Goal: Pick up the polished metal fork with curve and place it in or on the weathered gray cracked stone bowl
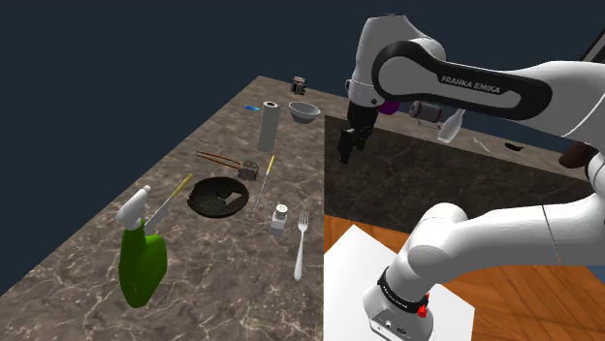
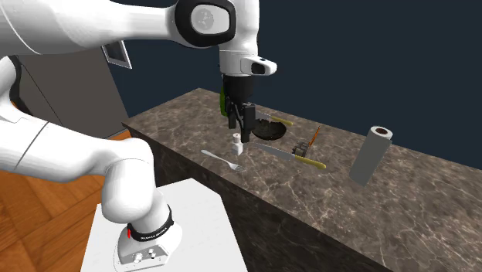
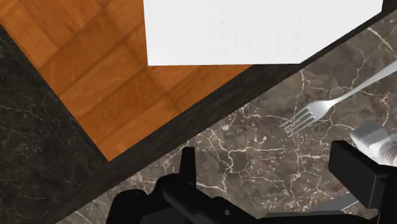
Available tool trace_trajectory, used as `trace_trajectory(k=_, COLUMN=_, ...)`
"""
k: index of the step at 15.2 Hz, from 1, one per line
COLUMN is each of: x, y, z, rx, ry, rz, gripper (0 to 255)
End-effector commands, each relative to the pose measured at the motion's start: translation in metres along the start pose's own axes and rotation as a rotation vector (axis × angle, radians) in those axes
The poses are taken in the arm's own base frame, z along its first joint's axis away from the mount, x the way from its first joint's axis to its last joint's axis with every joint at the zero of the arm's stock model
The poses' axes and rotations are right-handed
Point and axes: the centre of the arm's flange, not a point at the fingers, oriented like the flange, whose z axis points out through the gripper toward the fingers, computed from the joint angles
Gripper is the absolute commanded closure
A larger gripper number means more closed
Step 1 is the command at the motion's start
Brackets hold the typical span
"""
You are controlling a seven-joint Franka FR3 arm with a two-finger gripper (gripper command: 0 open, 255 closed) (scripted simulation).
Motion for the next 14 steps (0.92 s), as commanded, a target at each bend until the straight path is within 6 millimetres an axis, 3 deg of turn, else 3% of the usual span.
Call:
trace_trajectory(k=1, x=0.0, y=0.0, z=0.0, rx=0.0, ry=0.0, rz=0.0, gripper=0)
trace_trajectory(k=8, x=-0.012, y=-0.05, z=0.071, rx=0.062, ry=0.024, rz=0.402, gripper=0)
trace_trajectory(k=14, x=-0.004, y=-0.097, z=0.13, rx=0.115, ry=0.045, rz=0.746, gripper=0)
